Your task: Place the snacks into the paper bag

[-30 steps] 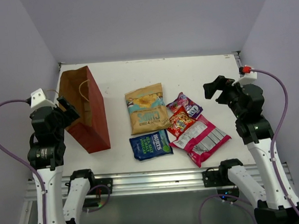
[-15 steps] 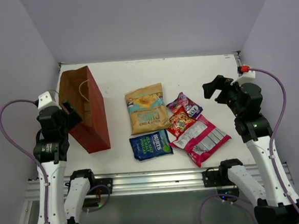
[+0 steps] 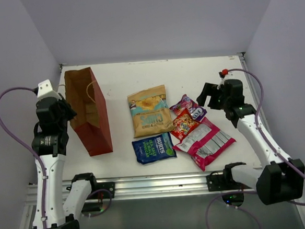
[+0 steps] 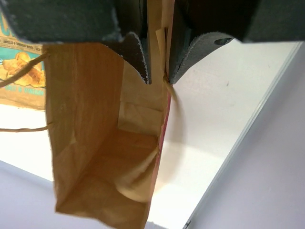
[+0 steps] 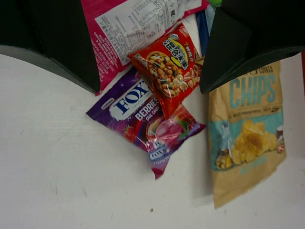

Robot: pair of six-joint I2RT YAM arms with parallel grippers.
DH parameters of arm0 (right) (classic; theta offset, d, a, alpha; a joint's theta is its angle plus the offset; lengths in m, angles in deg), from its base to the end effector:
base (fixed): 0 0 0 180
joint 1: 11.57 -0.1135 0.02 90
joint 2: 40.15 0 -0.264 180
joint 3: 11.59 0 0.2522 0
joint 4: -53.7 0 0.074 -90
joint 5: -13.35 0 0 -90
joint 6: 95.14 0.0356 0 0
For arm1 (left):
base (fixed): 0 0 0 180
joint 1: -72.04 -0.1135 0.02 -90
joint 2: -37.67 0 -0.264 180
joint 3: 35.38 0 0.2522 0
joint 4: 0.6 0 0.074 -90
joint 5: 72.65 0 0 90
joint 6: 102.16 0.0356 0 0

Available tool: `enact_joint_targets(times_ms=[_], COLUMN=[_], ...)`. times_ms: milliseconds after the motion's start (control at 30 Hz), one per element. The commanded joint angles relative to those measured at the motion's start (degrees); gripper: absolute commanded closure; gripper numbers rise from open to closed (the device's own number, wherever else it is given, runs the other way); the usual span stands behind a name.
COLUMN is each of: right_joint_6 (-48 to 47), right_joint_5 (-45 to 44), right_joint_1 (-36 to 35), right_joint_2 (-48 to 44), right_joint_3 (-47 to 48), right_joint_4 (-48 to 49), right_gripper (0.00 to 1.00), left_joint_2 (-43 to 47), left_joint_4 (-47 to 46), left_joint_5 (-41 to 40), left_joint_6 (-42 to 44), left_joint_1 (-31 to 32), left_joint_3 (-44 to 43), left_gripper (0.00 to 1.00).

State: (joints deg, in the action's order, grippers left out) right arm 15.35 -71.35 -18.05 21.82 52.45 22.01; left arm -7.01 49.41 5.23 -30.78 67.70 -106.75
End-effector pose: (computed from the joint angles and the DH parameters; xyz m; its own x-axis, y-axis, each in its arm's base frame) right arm 0.2412 0.0307 0.3015 -0.5273 0.2909 -0.7983 -0.0081 0.9378 0.3471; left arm 0.1565 0.0194 0.3693 -0.2891 -0.3350 -0.8968 -0.3783 0.9005 -0.2144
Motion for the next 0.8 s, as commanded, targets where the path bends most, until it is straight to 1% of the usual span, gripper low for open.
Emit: enact_joint_targets(times_ms=[0,100,133,233,267,333,533,567,633,767], right_joint_6=[-1.1,-0.8,-0.8,-0.9,-0.8,0.0,0.3,0.3,0.3,0.3], right_joint_5=[5.1,9.4,10.1,8.5,8.3,8.3,7.7,7.7,7.8,8.3], right_joint_1=[-0.5,-2.3,-4.0,-8.4,-9.2,-10.9,-12.8,-12.9,-12.9,-13.3], right_joint_2=[2.8,7.4,8.7,13.5,15.8,17.5,19.4,19.5,19.8,20.6], right_joint_3=[-2.0,-2.6,-2.4,-0.7,0.2,0.7,1.5,1.5,1.3,1.4], right_joint_4=[5.4,9.1,9.7,10.0,10.3,10.8,11.6,11.7,11.9,12.2], right_gripper=[0.11,0.11,0.12,0.13,0.13,0.15,0.15,0.15,0.15,0.15], left_joint_2=[-1.7,-3.4,-3.4,-2.9,-2.6,-2.4,-2.3,-2.3,-2.2,-2.0], left_joint_4=[-5.4,-5.7,-6.2,-6.5,-6.5,-5.7,-4.2,-4.1,-3.7,-2.9], left_joint_5=[2.1,1.9,2.0,1.7,0.8,-0.5,-4.0,-4.6,-5.5,-8.6], left_joint_6=[3.7,4.3,4.5,4.5,4.6,4.5,4.0,4.0,3.8,3.3], left_joint_1=[1.2,2.3,2.6,3.1,3.2,3.5,3.7,5.2,5.2,5.4], left_joint_3=[-4.8,-5.0,-4.1,-2.4,-2.2,-1.8,-0.7,-0.5,0.0,0.5], left_gripper=[0.75,0.75,0.75,0.75,0.75,0.75,0.75,0.75,0.75,0.73])
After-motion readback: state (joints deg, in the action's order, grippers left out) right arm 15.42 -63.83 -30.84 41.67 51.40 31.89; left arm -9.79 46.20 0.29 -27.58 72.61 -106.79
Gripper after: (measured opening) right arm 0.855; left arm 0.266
